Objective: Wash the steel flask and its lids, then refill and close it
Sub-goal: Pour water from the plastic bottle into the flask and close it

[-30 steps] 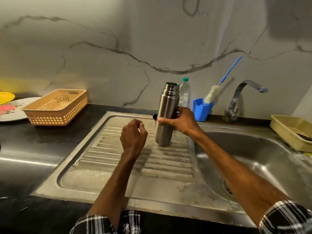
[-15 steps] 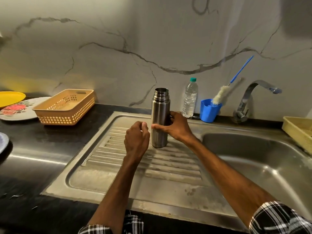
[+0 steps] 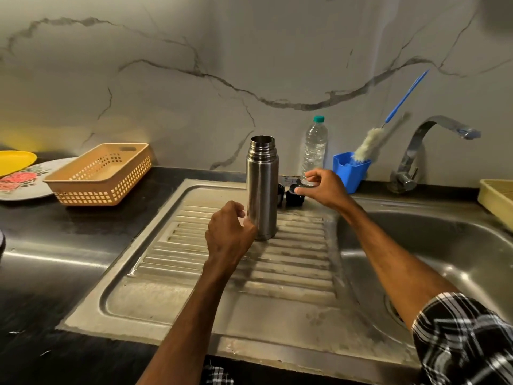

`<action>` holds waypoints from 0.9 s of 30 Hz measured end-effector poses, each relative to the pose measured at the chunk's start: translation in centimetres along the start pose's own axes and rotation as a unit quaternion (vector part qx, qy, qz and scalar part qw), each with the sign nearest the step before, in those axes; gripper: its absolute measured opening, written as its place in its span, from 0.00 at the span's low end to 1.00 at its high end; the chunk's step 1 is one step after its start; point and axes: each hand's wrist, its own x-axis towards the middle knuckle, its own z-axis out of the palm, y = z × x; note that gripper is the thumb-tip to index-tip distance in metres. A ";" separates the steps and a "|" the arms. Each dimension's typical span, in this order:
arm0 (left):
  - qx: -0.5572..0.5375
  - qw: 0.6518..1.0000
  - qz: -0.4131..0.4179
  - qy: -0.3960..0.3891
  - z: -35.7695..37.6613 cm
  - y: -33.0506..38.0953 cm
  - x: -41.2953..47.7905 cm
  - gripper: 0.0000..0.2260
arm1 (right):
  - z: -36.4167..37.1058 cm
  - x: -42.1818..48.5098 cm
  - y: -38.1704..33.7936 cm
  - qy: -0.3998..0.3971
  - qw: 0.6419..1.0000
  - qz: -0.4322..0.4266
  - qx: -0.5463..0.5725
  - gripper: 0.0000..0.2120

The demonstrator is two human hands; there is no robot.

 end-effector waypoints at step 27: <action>-0.013 0.994 0.010 -0.104 0.1 0.9 -0.6 0.42 | -1.1 -8.5 2.5 0.001 0.992 -0.047 -0.116 0.20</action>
